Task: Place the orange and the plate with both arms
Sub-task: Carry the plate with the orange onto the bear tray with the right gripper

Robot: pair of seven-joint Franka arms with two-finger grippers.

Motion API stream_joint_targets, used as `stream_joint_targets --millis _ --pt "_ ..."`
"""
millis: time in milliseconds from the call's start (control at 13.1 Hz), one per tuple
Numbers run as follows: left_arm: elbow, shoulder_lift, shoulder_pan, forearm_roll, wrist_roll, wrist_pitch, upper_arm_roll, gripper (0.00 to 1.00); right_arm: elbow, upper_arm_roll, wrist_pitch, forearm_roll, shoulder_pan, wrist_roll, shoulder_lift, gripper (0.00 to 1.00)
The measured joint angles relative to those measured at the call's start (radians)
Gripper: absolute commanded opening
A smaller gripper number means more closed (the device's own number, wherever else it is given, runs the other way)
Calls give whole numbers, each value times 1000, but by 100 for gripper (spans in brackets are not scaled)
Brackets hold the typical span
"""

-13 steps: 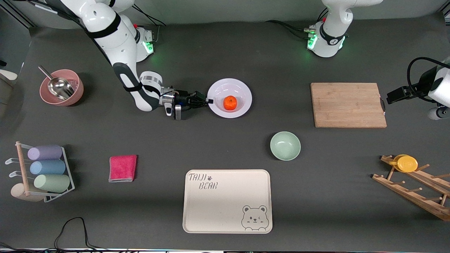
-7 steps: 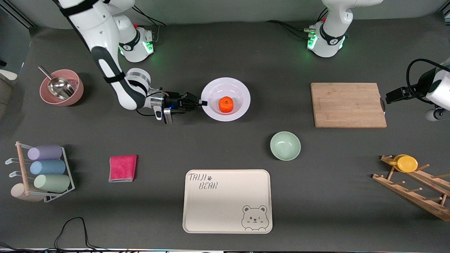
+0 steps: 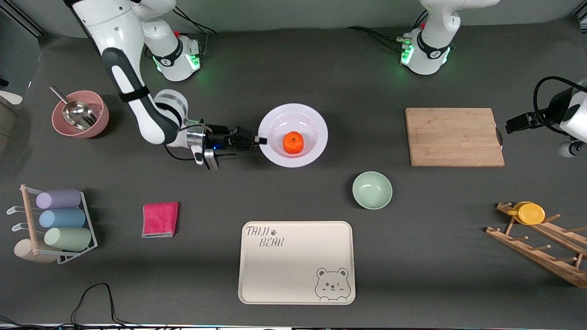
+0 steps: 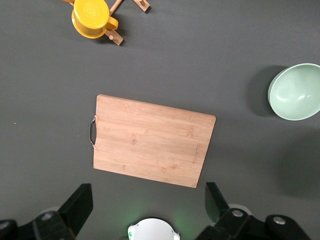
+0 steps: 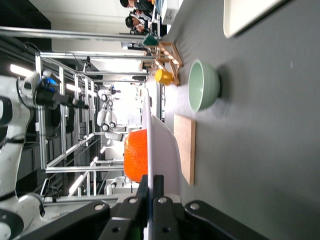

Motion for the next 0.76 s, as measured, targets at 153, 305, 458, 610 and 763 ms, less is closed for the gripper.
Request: stream_joint_targets --millis 153,305,458,610,763 --pt "9 1 4 -1 0 1 2 100 176 -11 3 -20 -2 57 123 0" --pt "32 3 5 -6 0 -1 3 100 355 -43 5 -83 -2 128 232 0" --pt "43 4 5 -21 0 -10 3 100 522 -73 26 -130 -4 198 331 0" --pt "56 5 5 -25 0 -26 2 100 680 -80 59 -173 -6 289 419 0" --pt "73 5 5 -26 0 -45 3 100 820 -80 96 -199 -4 378 492 0"
